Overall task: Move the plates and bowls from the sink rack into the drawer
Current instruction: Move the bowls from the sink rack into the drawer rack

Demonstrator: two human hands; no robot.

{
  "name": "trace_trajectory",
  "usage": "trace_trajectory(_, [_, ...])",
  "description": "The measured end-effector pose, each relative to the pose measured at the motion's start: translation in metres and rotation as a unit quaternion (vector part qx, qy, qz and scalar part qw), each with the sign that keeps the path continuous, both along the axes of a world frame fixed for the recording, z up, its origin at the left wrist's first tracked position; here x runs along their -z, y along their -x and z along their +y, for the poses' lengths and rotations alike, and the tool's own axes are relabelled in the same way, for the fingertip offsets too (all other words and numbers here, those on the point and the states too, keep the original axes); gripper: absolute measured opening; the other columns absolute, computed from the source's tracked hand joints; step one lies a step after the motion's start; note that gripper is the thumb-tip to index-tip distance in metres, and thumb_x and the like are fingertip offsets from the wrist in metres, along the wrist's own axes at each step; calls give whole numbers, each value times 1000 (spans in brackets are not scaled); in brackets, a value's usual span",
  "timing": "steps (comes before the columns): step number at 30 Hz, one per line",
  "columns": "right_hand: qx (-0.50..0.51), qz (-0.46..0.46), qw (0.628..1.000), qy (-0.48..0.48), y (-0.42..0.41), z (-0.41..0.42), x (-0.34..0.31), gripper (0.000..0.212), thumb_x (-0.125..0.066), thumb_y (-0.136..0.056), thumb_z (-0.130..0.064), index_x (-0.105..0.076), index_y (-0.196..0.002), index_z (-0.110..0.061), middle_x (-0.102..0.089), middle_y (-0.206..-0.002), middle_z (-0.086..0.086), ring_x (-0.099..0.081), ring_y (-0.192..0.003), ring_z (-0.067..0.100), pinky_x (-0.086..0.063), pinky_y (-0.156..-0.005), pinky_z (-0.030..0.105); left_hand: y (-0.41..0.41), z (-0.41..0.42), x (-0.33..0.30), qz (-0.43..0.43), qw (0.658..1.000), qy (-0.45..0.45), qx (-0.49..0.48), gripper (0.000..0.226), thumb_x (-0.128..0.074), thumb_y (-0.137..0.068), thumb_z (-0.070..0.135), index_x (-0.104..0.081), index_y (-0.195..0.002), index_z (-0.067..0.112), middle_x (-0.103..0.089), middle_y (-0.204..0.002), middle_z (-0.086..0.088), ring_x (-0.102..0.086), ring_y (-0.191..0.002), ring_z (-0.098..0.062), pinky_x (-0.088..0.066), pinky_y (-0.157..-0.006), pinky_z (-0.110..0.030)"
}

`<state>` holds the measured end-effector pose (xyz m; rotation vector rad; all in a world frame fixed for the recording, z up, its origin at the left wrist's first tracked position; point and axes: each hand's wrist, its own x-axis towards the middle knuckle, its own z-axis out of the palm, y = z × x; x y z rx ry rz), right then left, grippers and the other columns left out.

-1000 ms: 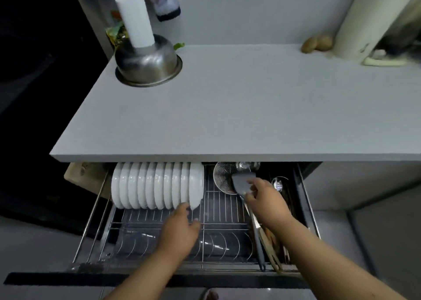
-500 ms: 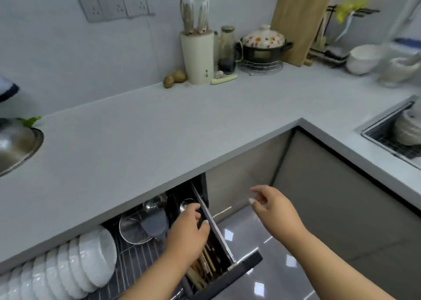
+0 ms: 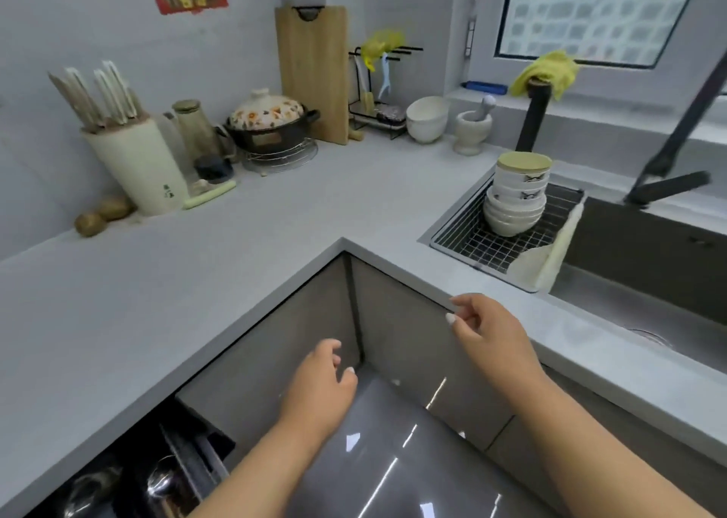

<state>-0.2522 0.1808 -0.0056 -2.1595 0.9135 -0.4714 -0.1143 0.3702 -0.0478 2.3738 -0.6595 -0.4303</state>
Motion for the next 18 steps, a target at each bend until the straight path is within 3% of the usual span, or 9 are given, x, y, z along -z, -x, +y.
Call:
trace_trajectory(10, [69, -10, 997, -15, 22, -83, 1, 20, -56, -93, -28, -60, -112, -25, -61, -90, -13, -56, -91, 5, -39, -77, 21, -8, -125, -19, -33, 997, 12, 68, 42, -53, -93, 29, -44, -133, 21, -54, -114, 7, -55, -101, -11, -44, -87, -26])
trace_trajectory(15, [98, 4, 995, -20, 23, -109, 6, 18, -54, -94, -29, -62, -109, -24, -60, -96, -12, -56, -92, 6, -42, -80, 22, -22, -164, -13, -55, 992, 6, 112, 45, -52, -93, 29, -44, -136, 18, -50, -132, 3, -48, -121, -12, -41, -99, -29])
trace_trajectory(18, [130, 17, 991, -14, 19, -135, 9, 16, -55, -93, -31, -63, -106, -24, -60, -95, -11, -56, -87, 5, -41, -71, 19, -33, -194, -6, -67, 988, 1, 139, 48, -52, -94, 28, -42, -139, 14, -44, -141, 0, -38, -132, -15, -33, -107, -29])
